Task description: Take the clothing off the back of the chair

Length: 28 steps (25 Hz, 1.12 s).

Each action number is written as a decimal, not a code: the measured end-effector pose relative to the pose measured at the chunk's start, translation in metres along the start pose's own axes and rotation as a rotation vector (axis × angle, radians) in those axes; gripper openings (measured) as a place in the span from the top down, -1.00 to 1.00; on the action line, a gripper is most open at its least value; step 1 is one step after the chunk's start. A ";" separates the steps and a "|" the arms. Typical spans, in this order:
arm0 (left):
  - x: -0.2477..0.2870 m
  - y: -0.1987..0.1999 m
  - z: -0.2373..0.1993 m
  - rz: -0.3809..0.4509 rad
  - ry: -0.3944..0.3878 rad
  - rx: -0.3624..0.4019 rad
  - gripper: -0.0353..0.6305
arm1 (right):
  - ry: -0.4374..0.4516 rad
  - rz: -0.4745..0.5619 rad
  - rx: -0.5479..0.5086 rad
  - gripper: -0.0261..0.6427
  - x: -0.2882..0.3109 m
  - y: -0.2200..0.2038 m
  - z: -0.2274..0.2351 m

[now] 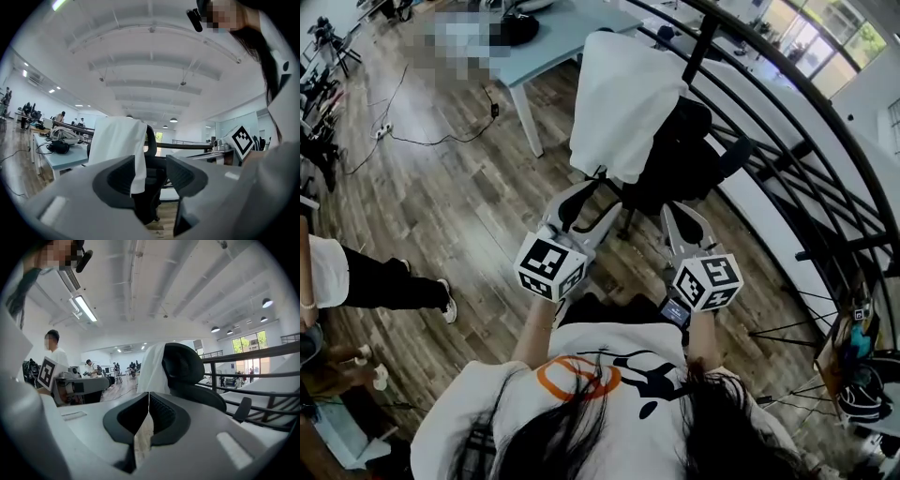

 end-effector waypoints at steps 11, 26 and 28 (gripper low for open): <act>0.044 -0.002 -0.021 -0.027 0.077 -0.012 0.06 | -0.031 0.014 0.002 0.88 0.020 0.019 0.079; 0.127 -0.010 -0.077 -0.135 0.313 0.010 -0.37 | 0.084 0.025 -0.083 0.67 0.083 0.081 0.226; 0.136 -0.012 -0.086 -0.139 0.328 0.013 -0.37 | 0.149 0.025 -0.089 0.60 0.099 0.087 0.233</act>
Point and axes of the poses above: the fingertips, and each gripper's own axes: x forward along the fingers, z to its right, y out of its top, the point moved 5 cm from there along -x, backward along the fingers, and after that the axes turned 4 degrees about -y, right-handed, at the moved point
